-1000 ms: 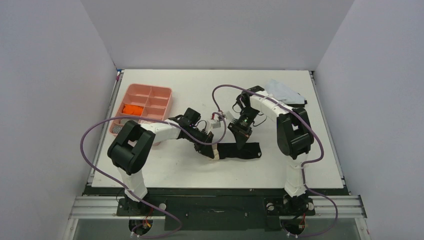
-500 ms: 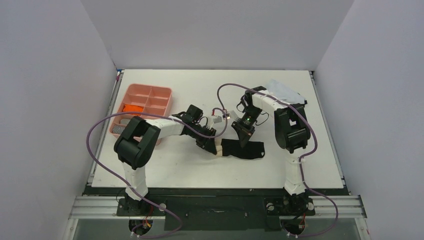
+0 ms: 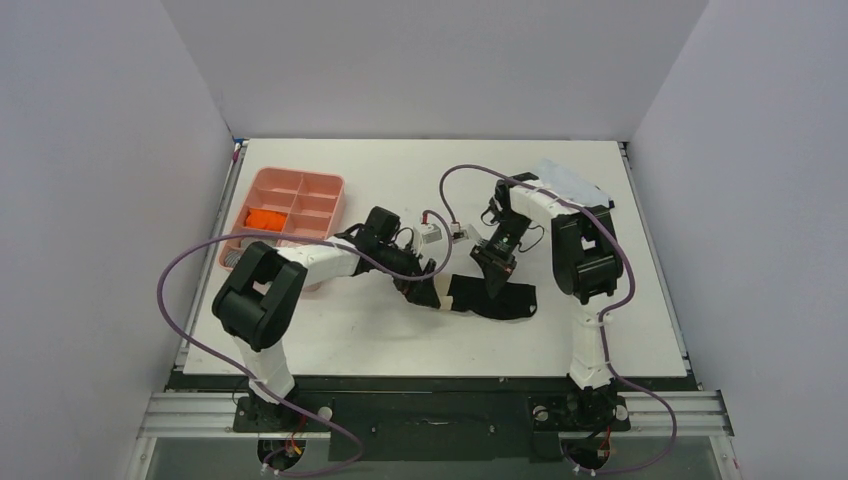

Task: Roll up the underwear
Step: Fold the underwear at the center of the board.

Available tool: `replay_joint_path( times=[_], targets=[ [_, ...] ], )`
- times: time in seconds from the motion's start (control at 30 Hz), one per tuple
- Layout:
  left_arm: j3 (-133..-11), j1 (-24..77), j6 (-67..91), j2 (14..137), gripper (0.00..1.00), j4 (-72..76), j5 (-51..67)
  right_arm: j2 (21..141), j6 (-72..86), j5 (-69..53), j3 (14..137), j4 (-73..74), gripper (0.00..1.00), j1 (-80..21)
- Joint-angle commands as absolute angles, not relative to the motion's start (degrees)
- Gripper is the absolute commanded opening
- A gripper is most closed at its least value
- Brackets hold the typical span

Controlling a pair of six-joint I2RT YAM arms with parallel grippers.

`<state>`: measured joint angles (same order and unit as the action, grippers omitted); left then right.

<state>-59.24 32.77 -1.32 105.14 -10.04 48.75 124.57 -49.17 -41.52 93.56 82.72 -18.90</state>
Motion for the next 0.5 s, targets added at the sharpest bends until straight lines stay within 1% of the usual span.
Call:
replay_joint_path(
  times=[0.0,0.17,0.47],
  targets=[
    [-57.64,32.58,-4.83,99.39,0.98,0.96,49.12,124.45,-57.92,-45.28,93.29,89.82,0.0,-17.84],
    [-55.51,33.85,-8.19,98.0,0.97,5.29,48.44,124.49,-58.27,-45.11,92.69,89.91,0.0,-17.56],
    [-45.92,39.94,-16.28,94.87,0.97,17.18,44.24,123.54,-56.77,-46.8,91.99,89.92,0.0,-16.46]
  ],
)
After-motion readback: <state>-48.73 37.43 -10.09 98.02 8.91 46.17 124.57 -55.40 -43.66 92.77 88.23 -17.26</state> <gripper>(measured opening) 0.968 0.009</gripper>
